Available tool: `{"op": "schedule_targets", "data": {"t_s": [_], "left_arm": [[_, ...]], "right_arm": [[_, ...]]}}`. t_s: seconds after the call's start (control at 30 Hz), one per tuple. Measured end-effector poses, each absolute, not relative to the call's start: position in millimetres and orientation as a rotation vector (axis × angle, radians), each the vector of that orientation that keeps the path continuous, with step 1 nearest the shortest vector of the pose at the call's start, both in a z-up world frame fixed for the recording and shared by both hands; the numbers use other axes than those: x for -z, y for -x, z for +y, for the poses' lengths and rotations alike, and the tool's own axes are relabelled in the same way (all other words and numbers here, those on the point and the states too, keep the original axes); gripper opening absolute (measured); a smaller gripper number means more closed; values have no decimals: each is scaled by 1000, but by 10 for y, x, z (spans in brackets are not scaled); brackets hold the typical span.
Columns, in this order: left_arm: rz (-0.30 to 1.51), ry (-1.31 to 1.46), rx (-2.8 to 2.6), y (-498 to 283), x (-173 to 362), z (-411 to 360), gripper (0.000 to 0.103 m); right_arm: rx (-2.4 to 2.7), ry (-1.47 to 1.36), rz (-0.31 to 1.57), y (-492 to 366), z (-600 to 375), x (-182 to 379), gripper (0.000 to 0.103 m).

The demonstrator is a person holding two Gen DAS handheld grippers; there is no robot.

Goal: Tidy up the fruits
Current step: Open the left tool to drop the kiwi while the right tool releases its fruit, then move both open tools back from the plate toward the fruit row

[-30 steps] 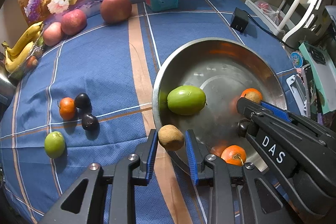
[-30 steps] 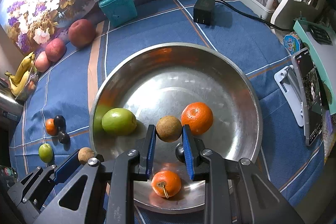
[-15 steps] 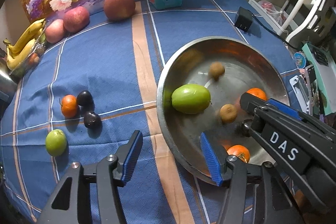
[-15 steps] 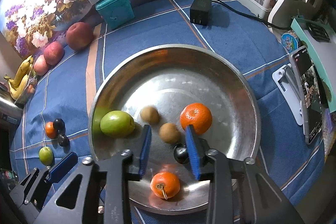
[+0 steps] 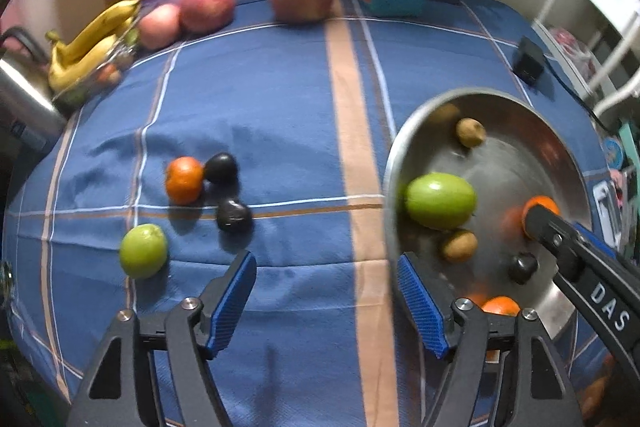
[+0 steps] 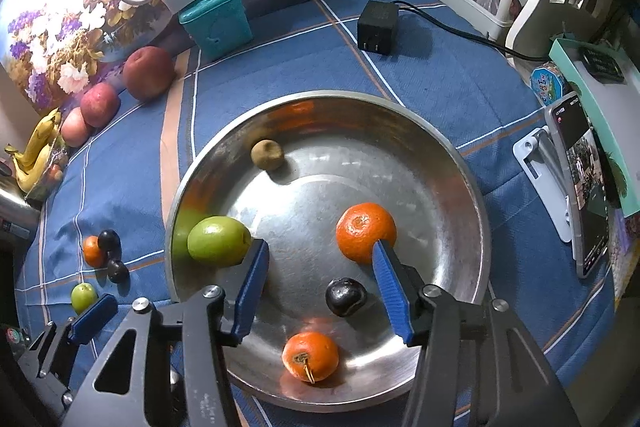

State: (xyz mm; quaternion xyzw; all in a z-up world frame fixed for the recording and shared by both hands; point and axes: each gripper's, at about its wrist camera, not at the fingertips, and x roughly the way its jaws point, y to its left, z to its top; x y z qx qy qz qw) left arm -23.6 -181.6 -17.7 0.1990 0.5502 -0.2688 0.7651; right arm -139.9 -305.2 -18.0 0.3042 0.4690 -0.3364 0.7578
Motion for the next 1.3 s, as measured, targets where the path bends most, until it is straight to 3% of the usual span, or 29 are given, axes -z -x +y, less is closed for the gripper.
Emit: {"op": "schedule_targets", "data": {"t_s": [0.13,0.43,1.17,1.2,1.3], "left_arm": [[1193,-398,549,154,149,-1742,80],[1174,-371,448,18,123,-1576,98],[1153,-384,386,-51,133,-1518,103],[1149,-381,386,-47,130,-1513,103],[1137,-377,389,-50,119,-1500,103]], "right_arm": [[725,-656,1028,1382,-3036,179,55],[716,-635,1037,1345,-3011,174,55],[689,-591,1060,1256,-2950,159,60],[686,-588,1058,1252,-2947,158,61],[686,-561,1054,1233,-2924,158,86]]}}
